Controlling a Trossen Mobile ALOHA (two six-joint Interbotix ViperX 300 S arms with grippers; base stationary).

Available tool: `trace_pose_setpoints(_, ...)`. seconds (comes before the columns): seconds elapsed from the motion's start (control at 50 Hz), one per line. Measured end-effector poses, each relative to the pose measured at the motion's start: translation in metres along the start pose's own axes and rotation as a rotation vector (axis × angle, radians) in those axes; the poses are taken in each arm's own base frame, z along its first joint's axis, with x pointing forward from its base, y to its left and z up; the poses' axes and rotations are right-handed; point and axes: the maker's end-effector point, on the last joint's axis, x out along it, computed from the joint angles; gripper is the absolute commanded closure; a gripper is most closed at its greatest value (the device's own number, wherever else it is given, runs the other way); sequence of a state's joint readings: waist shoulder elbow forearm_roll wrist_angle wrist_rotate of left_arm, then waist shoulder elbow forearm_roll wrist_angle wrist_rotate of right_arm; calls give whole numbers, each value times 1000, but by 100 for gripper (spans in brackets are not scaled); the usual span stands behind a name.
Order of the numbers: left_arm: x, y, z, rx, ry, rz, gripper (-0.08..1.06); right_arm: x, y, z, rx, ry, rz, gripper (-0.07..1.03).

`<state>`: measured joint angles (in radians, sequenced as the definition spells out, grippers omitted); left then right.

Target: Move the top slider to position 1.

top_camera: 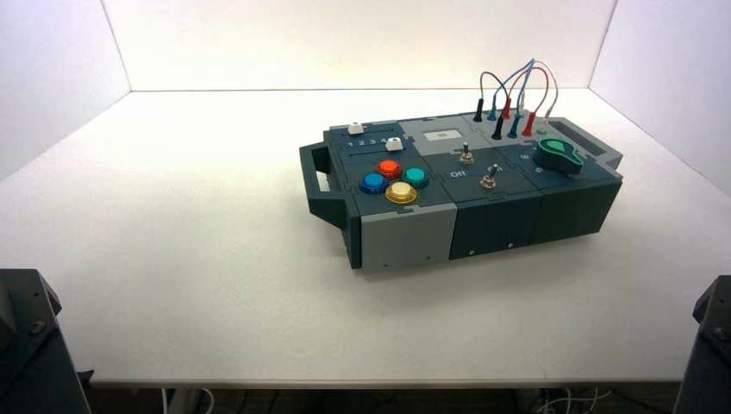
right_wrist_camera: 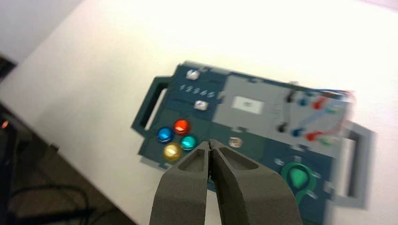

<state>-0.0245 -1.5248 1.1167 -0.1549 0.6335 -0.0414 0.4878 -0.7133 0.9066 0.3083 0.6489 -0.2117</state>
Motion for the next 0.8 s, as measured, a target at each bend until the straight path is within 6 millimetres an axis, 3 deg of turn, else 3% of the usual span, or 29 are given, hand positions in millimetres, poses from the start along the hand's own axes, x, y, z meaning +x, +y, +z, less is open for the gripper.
trace_pose_setpoints(0.22, 0, 0, -1, -1, 3, -1, 101, 54, 21, 23, -39, 133, 55, 98)
trace_pose_setpoints(0.4, 1, 0, -1, 0, 5, 1, 100, 95, 25, 42, -41, 198, 64, 98)
trace_pose_setpoints(0.8, 2, 0, -3, -4, 21, 2, 101, 186, 17, 43, -25, 342, 54, 98)
